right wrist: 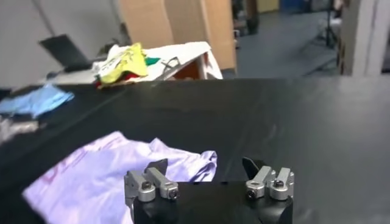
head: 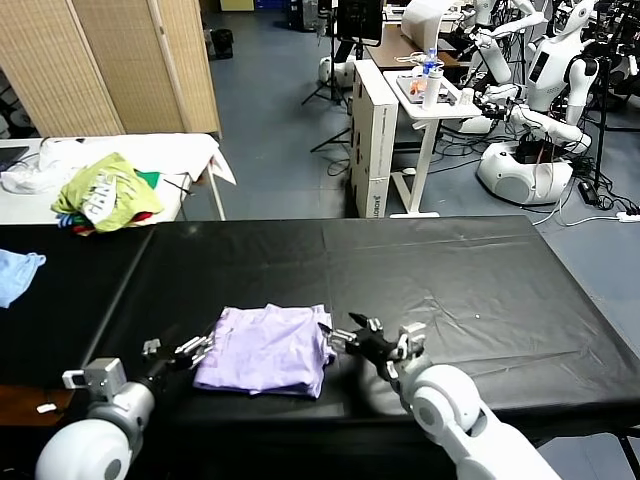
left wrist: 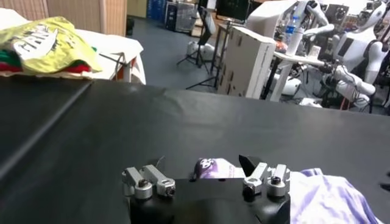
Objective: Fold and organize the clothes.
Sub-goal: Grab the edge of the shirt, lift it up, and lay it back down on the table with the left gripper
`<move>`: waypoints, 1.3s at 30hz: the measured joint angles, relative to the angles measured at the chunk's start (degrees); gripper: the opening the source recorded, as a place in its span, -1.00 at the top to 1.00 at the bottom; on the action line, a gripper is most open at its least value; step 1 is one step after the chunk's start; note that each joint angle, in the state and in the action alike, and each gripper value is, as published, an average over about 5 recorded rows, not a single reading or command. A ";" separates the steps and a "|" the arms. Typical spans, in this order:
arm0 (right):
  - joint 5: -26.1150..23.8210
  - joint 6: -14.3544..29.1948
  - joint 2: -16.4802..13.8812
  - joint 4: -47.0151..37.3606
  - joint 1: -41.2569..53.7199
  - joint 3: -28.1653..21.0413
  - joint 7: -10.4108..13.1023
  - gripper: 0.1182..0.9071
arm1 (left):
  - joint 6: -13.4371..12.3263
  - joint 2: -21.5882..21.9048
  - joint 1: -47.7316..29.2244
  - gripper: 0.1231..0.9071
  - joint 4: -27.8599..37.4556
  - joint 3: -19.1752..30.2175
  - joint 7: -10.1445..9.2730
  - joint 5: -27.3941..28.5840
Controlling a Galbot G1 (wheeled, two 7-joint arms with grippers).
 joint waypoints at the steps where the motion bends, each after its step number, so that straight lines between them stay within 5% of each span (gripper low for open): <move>1: -0.05 -0.01 0.51 -0.54 -0.03 -0.02 -0.02 -0.26 | 0.00 -0.01 0.02 -1.00 0.00 -0.02 0.00 0.01; 9: -1.88 0.81 2.69 -2.79 -0.06 0.22 -0.26 0.88 | -0.20 -0.18 0.39 -1.00 0.17 -0.16 0.04 0.33; 18: -5.32 0.81 2.74 -3.26 0.14 0.45 -1.30 0.95 | -1.25 -0.67 0.17 -1.00 1.34 -0.24 0.79 1.07; 22: -4.99 0.42 2.22 -2.04 -0.71 1.01 -1.57 0.65 | -2.83 -1.21 0.65 -1.00 1.82 -0.29 2.87 2.19; 32: -2.34 0.77 -2.19 6.65 -7.10 6.96 -2.25 -0.79 | -8.97 -4.44 0.01 -1.00 4.81 0.83 8.67 4.55; 39: 0.60 0.97 -4.80 12.15 -12.47 13.84 -2.43 -1.00 | -11.17 -7.72 -1.04 -1.00 8.26 1.70 11.23 4.10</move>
